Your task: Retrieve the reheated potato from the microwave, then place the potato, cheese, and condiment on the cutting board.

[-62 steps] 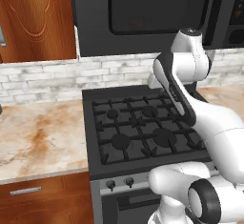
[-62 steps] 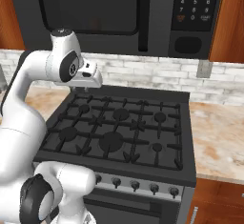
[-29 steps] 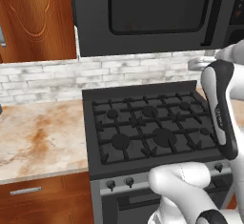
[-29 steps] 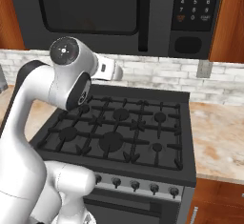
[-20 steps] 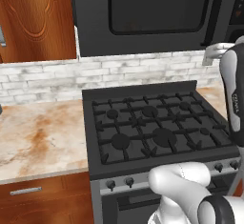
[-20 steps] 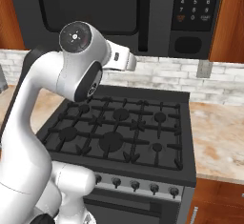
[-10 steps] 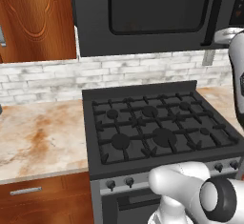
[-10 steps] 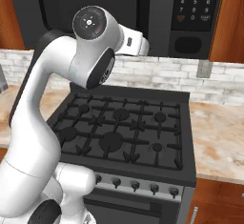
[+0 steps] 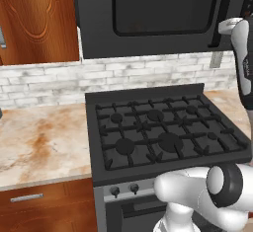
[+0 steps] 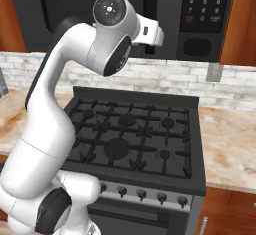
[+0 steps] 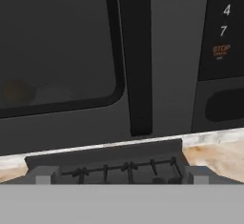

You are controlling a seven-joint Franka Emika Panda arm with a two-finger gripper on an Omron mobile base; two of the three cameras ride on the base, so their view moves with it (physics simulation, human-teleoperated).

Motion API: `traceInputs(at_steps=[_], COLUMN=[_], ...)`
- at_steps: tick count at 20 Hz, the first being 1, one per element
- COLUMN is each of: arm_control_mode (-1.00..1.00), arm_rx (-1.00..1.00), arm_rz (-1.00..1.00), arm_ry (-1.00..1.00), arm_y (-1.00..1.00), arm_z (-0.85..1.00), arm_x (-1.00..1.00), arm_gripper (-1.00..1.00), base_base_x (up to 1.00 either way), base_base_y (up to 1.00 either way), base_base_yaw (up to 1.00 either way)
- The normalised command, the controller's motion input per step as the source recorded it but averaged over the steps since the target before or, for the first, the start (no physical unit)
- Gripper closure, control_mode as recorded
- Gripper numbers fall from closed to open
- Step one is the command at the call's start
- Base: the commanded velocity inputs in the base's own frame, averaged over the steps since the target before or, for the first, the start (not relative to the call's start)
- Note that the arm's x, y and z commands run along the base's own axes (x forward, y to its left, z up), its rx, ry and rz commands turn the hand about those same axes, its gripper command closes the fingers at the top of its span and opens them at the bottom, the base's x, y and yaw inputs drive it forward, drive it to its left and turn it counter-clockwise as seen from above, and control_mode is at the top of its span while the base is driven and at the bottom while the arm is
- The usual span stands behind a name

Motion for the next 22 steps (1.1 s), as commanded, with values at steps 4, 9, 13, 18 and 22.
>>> traceInputs(at_steps=[4,9,13,18,22], arm_control_mode=[-1.0,-1.0,-1.0,-1.0,-1.0], arm_rx=[0.0,0.0,0.0,0.02,0.05], arm_rz=[0.02,0.06,0.06,0.05,0.03], arm_ry=[-0.03,0.0,0.0,0.0,0.0], arm_y=[0.0,-0.13,-0.21,-0.1,-0.12], arm_z=[0.09,0.0,0.0,0.0,0.0], arm_x=[0.47,0.46,0.45,0.49,0.58], arm_gripper=[-1.0,-1.0,-1.0,-1.0,-1.0], base_base_x=[0.0,0.0,0.0,0.0,0.0], base_base_y=[0.0,0.0,0.0,0.0,0.0], base_base_yaw=[0.0,0.0,0.0,0.0,0.0])
